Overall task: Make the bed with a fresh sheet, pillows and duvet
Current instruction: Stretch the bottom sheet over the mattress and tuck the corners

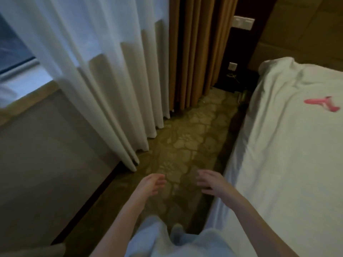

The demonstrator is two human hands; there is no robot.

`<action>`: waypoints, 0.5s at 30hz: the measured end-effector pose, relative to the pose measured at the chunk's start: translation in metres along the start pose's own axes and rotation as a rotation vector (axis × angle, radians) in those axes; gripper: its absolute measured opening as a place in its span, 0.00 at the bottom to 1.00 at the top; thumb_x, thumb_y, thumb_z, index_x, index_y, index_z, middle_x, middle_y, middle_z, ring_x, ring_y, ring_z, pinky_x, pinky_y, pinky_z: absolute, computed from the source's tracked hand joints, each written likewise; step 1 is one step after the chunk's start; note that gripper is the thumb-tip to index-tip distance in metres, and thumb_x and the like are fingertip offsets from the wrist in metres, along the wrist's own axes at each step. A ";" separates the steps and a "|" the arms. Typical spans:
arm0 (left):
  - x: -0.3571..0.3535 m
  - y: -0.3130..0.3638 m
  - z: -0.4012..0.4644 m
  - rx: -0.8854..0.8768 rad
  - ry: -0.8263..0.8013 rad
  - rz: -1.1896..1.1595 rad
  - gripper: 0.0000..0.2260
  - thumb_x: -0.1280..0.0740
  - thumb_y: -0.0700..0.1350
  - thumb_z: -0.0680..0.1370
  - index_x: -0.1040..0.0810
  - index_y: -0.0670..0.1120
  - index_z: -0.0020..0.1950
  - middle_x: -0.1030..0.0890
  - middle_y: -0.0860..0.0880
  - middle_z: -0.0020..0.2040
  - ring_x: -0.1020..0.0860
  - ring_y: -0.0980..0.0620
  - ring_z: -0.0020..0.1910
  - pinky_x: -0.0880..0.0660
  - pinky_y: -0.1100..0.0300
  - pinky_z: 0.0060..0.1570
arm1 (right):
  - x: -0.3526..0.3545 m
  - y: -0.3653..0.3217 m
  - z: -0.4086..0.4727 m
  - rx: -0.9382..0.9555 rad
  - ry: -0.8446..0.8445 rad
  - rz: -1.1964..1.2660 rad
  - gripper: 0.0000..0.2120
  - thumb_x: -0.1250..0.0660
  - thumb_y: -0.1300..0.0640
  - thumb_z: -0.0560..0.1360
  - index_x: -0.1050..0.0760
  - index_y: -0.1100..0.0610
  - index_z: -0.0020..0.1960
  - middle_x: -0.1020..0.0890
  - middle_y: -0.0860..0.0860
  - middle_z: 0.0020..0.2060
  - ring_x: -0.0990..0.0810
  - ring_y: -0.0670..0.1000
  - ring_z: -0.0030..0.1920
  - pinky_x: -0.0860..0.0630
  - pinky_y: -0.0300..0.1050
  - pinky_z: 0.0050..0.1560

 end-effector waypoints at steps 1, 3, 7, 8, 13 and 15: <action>-0.001 0.014 0.015 0.019 -0.009 0.012 0.11 0.44 0.45 0.83 0.23 0.45 0.59 0.19 0.47 0.56 0.22 0.51 0.56 0.28 0.54 0.60 | 0.006 -0.020 0.012 0.002 0.021 0.025 0.13 0.41 0.54 0.82 0.28 0.54 0.65 0.21 0.49 0.50 0.22 0.48 0.51 0.24 0.49 0.57; -0.005 0.041 0.045 0.049 -0.033 0.041 0.11 0.43 0.45 0.83 0.23 0.45 0.59 0.20 0.47 0.57 0.22 0.49 0.57 0.28 0.54 0.60 | 0.019 -0.056 0.035 0.012 0.045 0.058 0.11 0.41 0.54 0.82 0.28 0.53 0.62 0.21 0.49 0.49 0.22 0.47 0.50 0.25 0.50 0.59; -0.014 0.093 0.118 0.131 -0.043 0.119 0.10 0.42 0.44 0.83 0.23 0.43 0.58 0.20 0.46 0.55 0.22 0.49 0.54 0.29 0.57 0.53 | 0.047 -0.113 0.097 0.043 0.060 0.119 0.09 0.41 0.55 0.82 0.27 0.52 0.60 0.20 0.49 0.48 0.21 0.49 0.52 0.25 0.52 0.62; -0.016 0.105 0.139 0.138 -0.055 0.145 0.10 0.42 0.44 0.82 0.23 0.44 0.55 0.20 0.46 0.54 0.22 0.51 0.52 0.29 0.57 0.53 | 0.055 -0.123 0.116 0.034 0.079 0.142 0.09 0.41 0.56 0.82 0.26 0.54 0.60 0.20 0.50 0.48 0.20 0.51 0.54 0.26 0.53 0.62; -0.031 0.191 0.253 0.091 -0.084 0.187 0.10 0.43 0.42 0.83 0.23 0.42 0.52 0.20 0.47 0.46 0.23 0.55 0.42 0.29 0.68 0.34 | 0.099 -0.188 0.204 -0.012 0.142 0.264 0.13 0.41 0.58 0.81 0.27 0.60 0.64 0.21 0.54 0.50 0.20 0.54 0.55 0.22 0.42 0.47; -0.046 0.239 0.292 0.095 -0.140 0.229 0.10 0.44 0.39 0.83 0.24 0.39 0.51 0.23 0.45 0.42 0.24 0.55 0.36 0.30 0.72 0.25 | 0.122 -0.207 0.233 -0.021 0.171 0.287 0.13 0.41 0.56 0.82 0.27 0.59 0.63 0.20 0.52 0.46 0.20 0.48 0.45 0.24 0.35 0.34</action>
Point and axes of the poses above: each hand's wrist, its own z-axis towards the middle knuckle, its own x-axis out of the back of the hand, y = z × x, the point moved 1 cm from there along z, towards the middle knuckle
